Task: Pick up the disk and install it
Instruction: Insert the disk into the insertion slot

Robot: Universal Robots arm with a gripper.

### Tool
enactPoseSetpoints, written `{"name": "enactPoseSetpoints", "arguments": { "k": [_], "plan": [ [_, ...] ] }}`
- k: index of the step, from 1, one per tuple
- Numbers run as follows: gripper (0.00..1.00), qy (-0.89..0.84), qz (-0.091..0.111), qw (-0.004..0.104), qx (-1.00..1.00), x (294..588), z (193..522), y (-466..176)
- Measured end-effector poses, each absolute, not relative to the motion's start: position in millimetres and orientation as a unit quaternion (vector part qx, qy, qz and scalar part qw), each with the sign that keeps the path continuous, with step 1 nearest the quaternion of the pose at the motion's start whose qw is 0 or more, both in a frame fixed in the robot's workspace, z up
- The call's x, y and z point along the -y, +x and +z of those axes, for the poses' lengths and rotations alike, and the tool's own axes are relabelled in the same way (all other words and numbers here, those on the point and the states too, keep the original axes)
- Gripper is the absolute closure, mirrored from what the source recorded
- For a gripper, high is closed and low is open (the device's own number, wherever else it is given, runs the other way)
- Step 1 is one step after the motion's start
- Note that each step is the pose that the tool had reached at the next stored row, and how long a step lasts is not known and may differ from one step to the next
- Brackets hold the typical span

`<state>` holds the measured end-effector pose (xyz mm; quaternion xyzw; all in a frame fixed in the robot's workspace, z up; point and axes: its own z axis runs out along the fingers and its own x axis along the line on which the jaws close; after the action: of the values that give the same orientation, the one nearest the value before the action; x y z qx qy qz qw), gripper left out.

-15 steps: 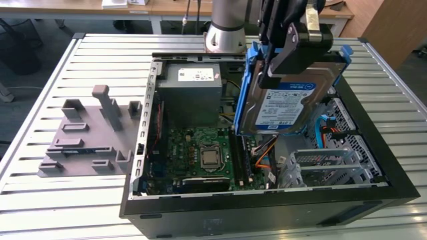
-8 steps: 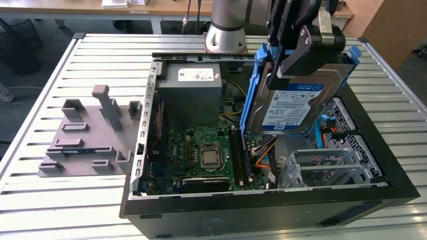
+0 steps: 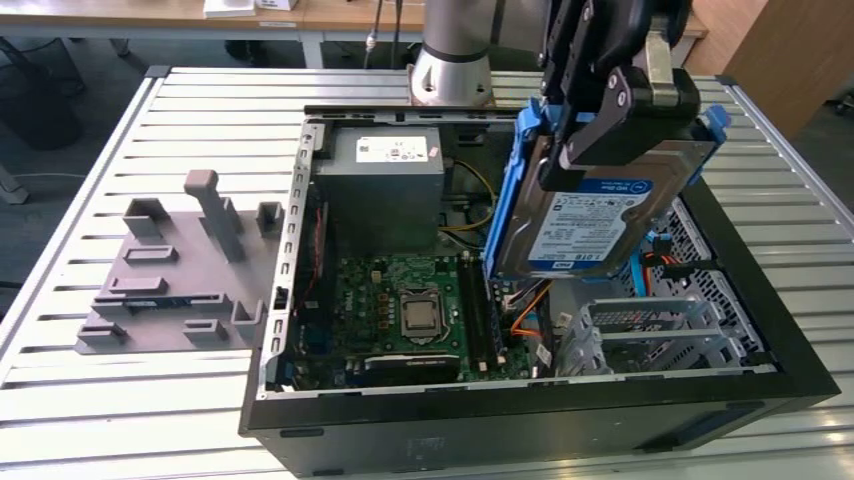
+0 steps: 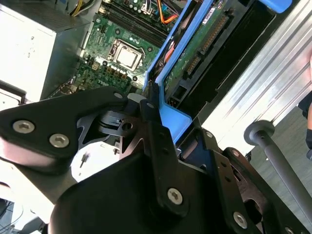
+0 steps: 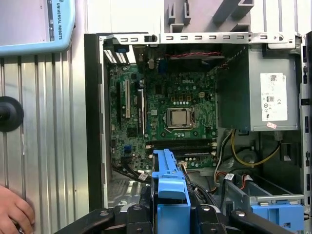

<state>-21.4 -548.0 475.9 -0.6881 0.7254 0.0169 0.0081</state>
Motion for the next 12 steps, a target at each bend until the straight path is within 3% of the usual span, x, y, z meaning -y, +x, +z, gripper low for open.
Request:
{"name": "enactPoseSetpoints", "arguments": {
  "k": [12],
  "plan": [
    [0.63,-0.688,0.017,0.008,-0.726,549,473,-9]
  ]
}}
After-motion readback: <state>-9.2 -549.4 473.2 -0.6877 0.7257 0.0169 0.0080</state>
